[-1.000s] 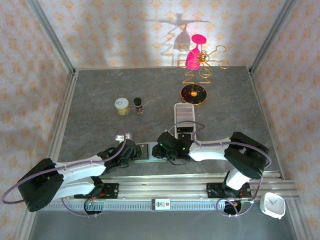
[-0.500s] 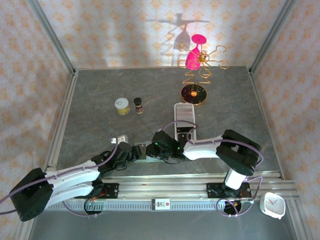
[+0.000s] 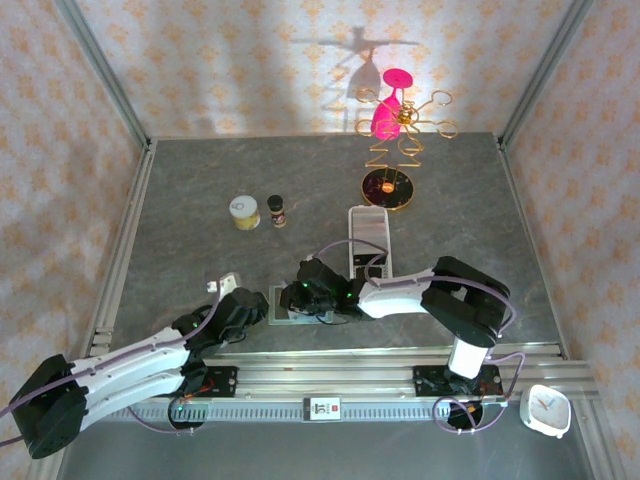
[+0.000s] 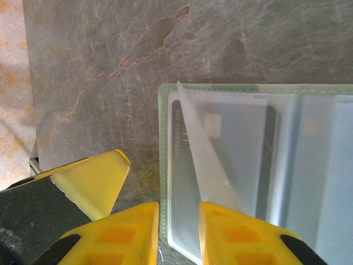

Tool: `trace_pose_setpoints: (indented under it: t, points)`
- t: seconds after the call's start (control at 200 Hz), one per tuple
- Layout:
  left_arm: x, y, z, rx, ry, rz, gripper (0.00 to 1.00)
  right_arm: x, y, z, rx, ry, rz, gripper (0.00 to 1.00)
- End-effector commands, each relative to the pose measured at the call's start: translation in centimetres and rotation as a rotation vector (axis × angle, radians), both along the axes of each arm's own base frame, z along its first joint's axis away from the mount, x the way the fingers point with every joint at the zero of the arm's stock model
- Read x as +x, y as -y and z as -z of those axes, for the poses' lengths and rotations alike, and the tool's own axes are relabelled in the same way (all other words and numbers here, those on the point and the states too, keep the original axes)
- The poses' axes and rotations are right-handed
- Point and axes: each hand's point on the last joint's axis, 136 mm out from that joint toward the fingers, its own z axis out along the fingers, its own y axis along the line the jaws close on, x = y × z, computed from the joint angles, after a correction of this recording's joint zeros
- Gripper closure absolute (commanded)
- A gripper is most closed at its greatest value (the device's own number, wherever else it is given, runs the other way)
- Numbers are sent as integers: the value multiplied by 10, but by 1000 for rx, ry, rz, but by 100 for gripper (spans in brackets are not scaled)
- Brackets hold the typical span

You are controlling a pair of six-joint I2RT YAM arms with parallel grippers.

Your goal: Put the credit cards into the card holder

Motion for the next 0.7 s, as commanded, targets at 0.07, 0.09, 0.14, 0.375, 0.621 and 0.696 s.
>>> trace_pose_setpoints:
  t: [0.07, 0.09, 0.14, 0.375, 0.621, 0.696]
  points:
    - [-3, -30, -1, 91, 5, -108, 64, 5, -23, -16, 66, 26, -17, 75]
    - [-3, -31, -2, 91, 9, -111, 64, 6, -25, -17, 72, 28, -20, 75]
    - [-3, -32, -4, 91, 17, -117, 64, 6, -30, -19, 82, 31, -25, 75]
    - [-3, -41, -10, 71, 43, -169, 63, 10, -58, -31, 138, 51, -65, 75]
    - [-5, -61, -23, 105, 79, -248, 59, 21, -89, -75, 249, 126, -109, 73]
    - [-5, -64, -30, 102, 94, -263, 58, 28, -93, -94, 249, 178, -106, 72]
